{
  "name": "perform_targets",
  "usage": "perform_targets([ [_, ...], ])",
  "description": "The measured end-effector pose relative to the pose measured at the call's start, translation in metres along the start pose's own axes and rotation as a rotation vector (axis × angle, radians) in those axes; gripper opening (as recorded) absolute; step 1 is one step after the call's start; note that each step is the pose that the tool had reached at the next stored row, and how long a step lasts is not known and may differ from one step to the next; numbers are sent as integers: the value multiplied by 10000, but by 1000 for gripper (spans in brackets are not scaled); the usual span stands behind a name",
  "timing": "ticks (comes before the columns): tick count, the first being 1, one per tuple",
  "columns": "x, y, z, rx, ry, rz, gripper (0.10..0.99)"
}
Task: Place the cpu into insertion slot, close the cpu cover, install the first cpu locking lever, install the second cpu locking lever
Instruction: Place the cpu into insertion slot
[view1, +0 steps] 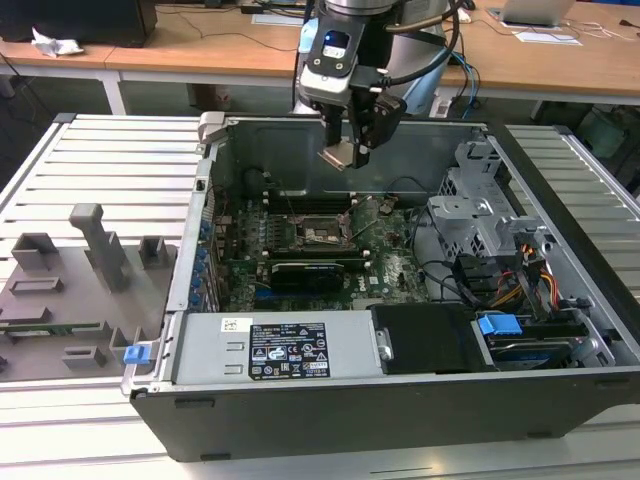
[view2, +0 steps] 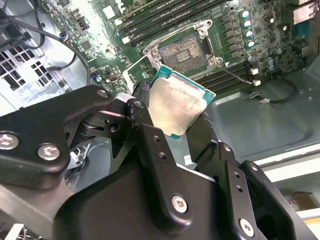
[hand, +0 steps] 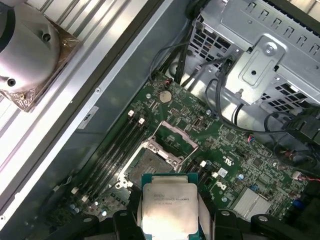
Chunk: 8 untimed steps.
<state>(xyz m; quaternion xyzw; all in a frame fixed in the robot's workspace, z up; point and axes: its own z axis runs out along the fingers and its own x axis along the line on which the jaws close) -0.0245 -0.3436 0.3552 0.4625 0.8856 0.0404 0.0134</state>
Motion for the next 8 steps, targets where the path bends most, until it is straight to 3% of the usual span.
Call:
perform_targets([
  [8, 6, -10, 8, -13, -76, 909, 537],
])
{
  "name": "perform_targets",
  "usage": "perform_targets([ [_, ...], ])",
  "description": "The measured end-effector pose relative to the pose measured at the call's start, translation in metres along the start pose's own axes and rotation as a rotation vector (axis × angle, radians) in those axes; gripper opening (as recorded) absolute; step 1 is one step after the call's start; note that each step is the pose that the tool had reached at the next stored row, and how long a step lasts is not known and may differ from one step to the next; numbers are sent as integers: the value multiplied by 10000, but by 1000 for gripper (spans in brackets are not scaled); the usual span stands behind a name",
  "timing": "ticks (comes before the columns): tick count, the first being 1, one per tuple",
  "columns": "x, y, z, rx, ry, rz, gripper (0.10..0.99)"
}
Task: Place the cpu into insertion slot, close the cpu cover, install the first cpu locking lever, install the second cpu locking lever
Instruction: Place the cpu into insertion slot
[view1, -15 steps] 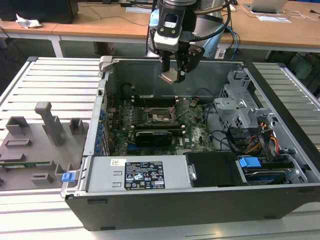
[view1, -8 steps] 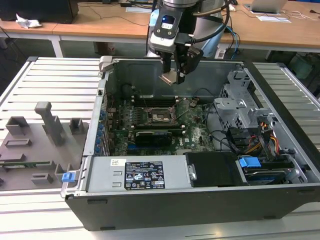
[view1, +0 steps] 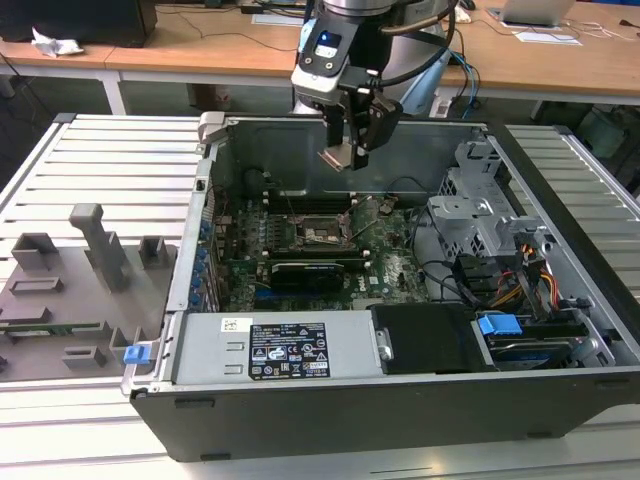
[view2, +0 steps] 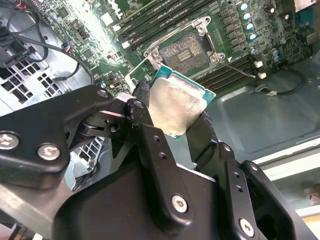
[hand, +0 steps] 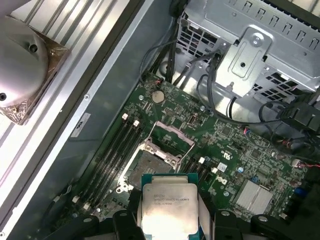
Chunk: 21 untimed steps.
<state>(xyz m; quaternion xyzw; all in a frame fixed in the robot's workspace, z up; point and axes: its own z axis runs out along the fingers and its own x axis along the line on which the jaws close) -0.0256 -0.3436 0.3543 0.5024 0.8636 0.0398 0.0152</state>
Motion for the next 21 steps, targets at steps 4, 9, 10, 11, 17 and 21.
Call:
perform_targets([
  [4, 26, -45, 0, -2, -5, 56, 537],
  [9, 30, -54, 13, -6, -50, 566, 537],
  [10, 30, -54, 16, -8, -61, 686, 537],
  [11, 30, -55, 19, -11, -77, 876, 537],
  [17, 37, -70, 41, -21, -155, 1774, 537],
  [21, 61, -113, 50, -23, -161, 1850, 537],
])
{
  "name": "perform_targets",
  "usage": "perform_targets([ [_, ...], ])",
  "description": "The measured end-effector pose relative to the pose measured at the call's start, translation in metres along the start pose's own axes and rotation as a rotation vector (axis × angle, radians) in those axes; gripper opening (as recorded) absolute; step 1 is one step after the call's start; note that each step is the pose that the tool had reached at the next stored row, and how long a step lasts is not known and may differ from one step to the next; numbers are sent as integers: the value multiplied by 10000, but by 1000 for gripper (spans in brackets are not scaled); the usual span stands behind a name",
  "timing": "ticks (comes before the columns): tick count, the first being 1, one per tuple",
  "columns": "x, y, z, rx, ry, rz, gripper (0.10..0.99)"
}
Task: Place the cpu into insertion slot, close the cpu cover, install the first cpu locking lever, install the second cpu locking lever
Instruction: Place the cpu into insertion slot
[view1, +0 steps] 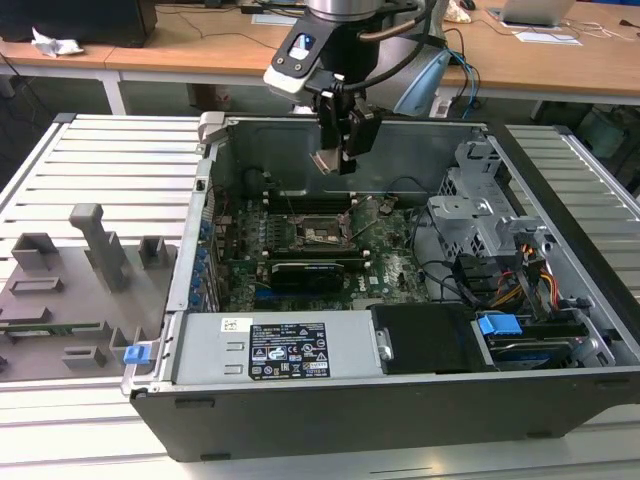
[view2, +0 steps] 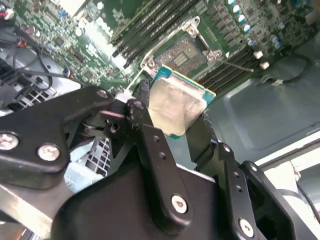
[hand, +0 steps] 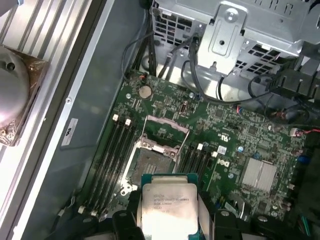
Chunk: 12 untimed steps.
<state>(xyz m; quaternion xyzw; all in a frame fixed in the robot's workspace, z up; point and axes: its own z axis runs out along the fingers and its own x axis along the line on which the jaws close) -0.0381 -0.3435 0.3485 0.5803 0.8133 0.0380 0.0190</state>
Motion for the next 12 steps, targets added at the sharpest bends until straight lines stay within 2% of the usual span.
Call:
perform_targets([
  [3, 0, -4, 37, -9, -57, 677, 537],
  [12, -2, -11, 123, -26, -177, 2069, 537],
])
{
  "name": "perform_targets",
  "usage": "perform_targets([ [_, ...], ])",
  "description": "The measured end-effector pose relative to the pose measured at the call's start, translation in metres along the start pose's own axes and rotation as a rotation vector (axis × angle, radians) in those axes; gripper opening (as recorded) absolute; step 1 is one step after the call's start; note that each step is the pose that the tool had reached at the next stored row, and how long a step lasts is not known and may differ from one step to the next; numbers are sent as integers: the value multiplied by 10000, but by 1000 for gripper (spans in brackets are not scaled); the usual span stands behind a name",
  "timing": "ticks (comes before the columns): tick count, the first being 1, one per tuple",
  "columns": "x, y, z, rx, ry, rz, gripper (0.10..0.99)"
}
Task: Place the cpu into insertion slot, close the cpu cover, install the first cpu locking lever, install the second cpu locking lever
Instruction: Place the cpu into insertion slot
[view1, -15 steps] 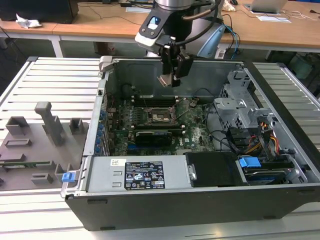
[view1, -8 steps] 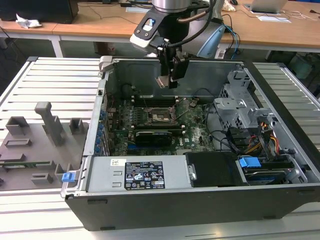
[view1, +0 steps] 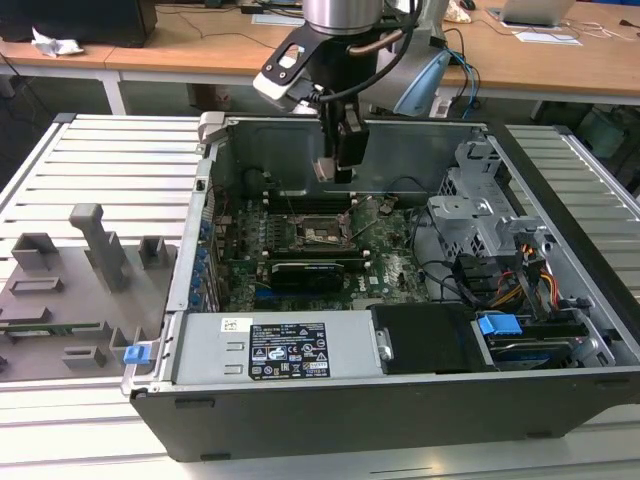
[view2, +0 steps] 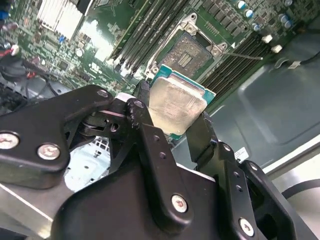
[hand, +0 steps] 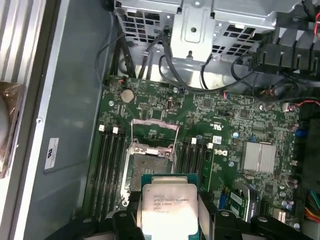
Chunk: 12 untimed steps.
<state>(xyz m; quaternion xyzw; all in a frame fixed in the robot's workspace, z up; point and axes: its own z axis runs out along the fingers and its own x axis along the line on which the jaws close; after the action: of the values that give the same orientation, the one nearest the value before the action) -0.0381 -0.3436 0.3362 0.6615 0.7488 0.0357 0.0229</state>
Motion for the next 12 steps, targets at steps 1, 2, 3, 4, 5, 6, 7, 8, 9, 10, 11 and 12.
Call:
perform_targets([
  [1, 0, -1, 7, -1, -10, 119, 537],
  [2, 0, -1, 15, -3, -20, 234, 537],
  [3, 0, -2, 25, -4, -34, 372, 537],
  [4, 0, -3, 32, -6, -40, 440, 537],
  [5, -1, -3, 40, -6, -46, 497, 537],
  [6, -1, -4, 48, -7, -47, 519, 537],
  [7, -1, -5, 58, -7, -47, 528, 537],
  [8, -1, -6, 66, -7, -48, 532, 537],
  [9, -1, -6, 73, -6, -49, 533, 537],
  [10, -1, -7, 81, -6, -49, 533, 537],
  [11, -1, -8, 92, -7, -49, 533, 537],
  [12, -1, -9, 103, -7, -48, 533, 537],
])
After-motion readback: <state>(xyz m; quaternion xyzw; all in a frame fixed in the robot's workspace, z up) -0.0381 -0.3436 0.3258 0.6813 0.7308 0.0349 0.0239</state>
